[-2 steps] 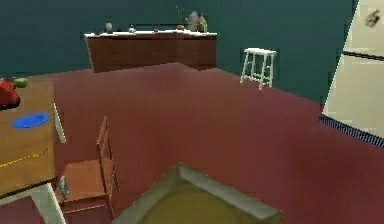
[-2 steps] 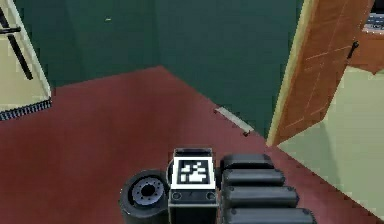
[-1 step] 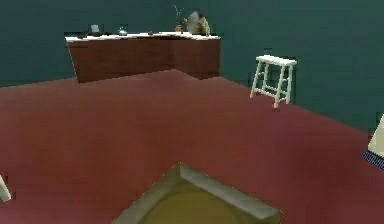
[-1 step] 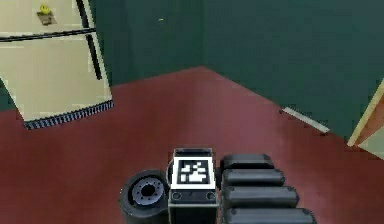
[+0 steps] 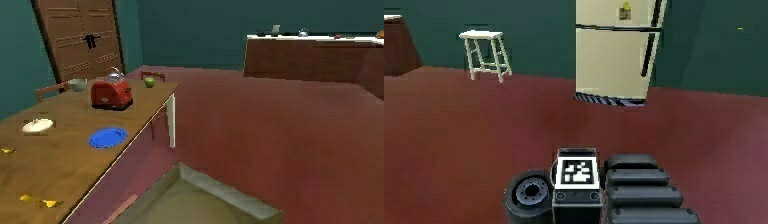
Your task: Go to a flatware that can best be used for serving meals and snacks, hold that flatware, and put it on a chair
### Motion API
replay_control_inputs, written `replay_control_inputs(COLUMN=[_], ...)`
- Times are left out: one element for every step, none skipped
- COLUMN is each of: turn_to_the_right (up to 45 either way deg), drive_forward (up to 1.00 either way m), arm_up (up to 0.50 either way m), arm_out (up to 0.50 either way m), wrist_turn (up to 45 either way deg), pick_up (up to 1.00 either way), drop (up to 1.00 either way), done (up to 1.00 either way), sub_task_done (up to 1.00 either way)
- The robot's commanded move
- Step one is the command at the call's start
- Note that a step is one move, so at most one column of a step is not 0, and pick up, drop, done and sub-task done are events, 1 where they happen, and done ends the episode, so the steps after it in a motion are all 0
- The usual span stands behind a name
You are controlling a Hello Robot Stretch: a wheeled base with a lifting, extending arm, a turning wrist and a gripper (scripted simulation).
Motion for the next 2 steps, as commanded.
replay_control_inputs(turn_to_the_right=[-45.0, -6.0], drive_forward=[0.0, 0.0], arm_up=[0.0, 0.0], arm_out=[0.0, 0.0], wrist_turn=[0.0, 0.0], pick_up=[0.0, 0.0], drop=[0.0, 0.0], done=[0.0, 0.0], sub_task_done=[0.0, 0.0])
